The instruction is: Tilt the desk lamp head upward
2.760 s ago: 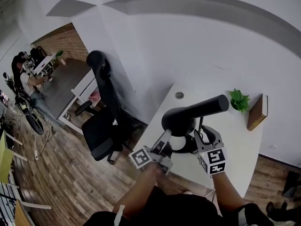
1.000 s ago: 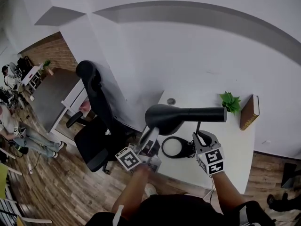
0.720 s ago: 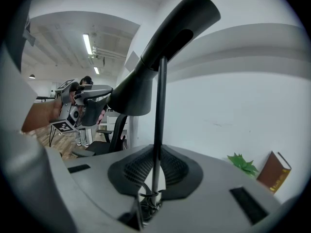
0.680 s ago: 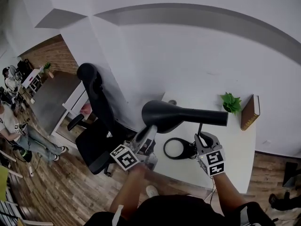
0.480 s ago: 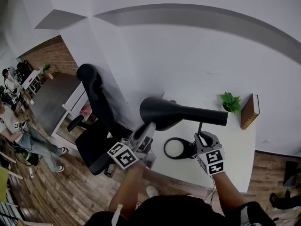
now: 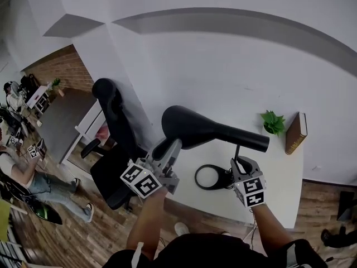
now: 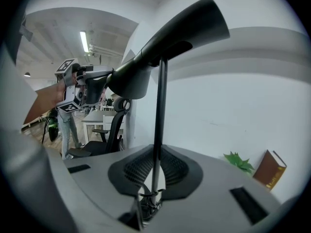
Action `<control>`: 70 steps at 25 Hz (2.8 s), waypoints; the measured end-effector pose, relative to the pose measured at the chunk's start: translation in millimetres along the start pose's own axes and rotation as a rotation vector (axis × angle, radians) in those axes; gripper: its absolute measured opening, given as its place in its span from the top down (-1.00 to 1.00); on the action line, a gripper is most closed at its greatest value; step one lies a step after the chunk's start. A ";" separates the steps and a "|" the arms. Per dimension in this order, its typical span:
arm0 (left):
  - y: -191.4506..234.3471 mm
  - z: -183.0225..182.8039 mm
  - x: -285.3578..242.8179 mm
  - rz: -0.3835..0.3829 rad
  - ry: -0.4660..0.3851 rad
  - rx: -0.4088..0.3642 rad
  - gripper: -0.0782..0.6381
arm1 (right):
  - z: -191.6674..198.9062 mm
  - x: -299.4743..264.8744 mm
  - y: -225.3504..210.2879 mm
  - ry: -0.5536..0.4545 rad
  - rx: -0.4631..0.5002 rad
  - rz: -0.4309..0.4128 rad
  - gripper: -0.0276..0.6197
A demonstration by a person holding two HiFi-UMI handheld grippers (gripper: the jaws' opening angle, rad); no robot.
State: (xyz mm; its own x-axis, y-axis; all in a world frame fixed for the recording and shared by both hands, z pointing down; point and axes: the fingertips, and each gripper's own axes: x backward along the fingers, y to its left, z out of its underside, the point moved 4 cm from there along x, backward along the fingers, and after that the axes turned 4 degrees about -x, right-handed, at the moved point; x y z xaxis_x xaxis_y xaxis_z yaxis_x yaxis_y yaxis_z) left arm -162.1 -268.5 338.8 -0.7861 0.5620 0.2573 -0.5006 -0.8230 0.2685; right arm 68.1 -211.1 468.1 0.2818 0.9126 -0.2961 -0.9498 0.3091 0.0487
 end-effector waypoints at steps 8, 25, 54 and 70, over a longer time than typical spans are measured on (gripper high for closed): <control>-10.0 -28.5 -8.2 0.027 0.016 -0.139 0.49 | -0.4 -0.4 1.0 0.002 -0.008 0.020 0.82; -48.3 -79.6 -30.6 0.055 0.102 -0.562 0.45 | 1.1 -0.5 4.5 0.020 0.040 0.081 0.80; -89.9 -22.6 32.6 -0.177 0.070 -0.419 0.03 | -8.5 59.0 20.1 -0.133 -0.012 -0.048 0.41; -161.6 74.2 59.5 -0.286 0.178 -0.360 0.76 | -32.3 135.6 21.3 -0.265 0.036 -0.136 0.91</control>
State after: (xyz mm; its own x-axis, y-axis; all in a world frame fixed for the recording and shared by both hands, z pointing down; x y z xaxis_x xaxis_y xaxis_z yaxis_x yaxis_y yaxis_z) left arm -101.1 -95.9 379.6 -0.6332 0.7724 0.0495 -0.7740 -0.6319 -0.0406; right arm 81.8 -89.4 398.1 0.4367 0.8986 -0.0429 -0.8966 0.4386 0.0607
